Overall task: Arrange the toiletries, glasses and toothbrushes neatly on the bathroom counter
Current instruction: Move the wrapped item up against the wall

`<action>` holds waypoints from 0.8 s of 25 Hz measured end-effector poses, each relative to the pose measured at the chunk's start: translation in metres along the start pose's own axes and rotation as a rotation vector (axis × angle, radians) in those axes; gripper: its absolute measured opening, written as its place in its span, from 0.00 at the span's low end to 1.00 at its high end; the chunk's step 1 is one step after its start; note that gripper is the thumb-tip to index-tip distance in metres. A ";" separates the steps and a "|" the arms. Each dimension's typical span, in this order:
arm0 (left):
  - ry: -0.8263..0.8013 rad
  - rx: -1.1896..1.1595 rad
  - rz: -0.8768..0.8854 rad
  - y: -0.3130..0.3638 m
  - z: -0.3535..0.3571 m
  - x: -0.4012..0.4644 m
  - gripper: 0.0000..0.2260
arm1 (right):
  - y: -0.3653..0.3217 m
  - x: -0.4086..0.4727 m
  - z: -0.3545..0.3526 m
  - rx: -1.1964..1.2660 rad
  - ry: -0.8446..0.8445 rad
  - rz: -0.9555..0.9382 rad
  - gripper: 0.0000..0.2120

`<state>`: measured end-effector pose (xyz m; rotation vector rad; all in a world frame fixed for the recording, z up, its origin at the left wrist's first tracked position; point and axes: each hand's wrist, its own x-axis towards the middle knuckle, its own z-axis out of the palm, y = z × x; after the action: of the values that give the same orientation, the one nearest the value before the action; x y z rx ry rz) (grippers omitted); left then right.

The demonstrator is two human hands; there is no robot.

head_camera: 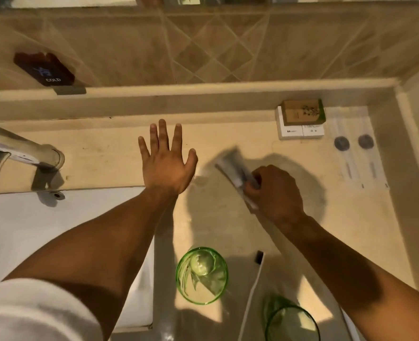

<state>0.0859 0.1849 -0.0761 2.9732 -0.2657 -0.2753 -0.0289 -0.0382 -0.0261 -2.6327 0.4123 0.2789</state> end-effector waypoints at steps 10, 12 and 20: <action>0.060 0.005 0.012 -0.004 0.006 0.001 0.33 | -0.020 0.075 0.000 0.210 0.363 0.295 0.12; 0.069 0.002 0.019 -0.004 0.006 0.002 0.32 | -0.020 0.078 0.001 0.186 0.388 0.295 0.13; 0.079 -0.003 0.018 -0.004 0.006 0.001 0.32 | -0.011 0.078 -0.001 0.144 0.419 0.301 0.16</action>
<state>0.0864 0.1879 -0.0832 2.9691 -0.2831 -0.1548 0.0474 -0.0478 -0.0413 -2.4721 0.9324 -0.2099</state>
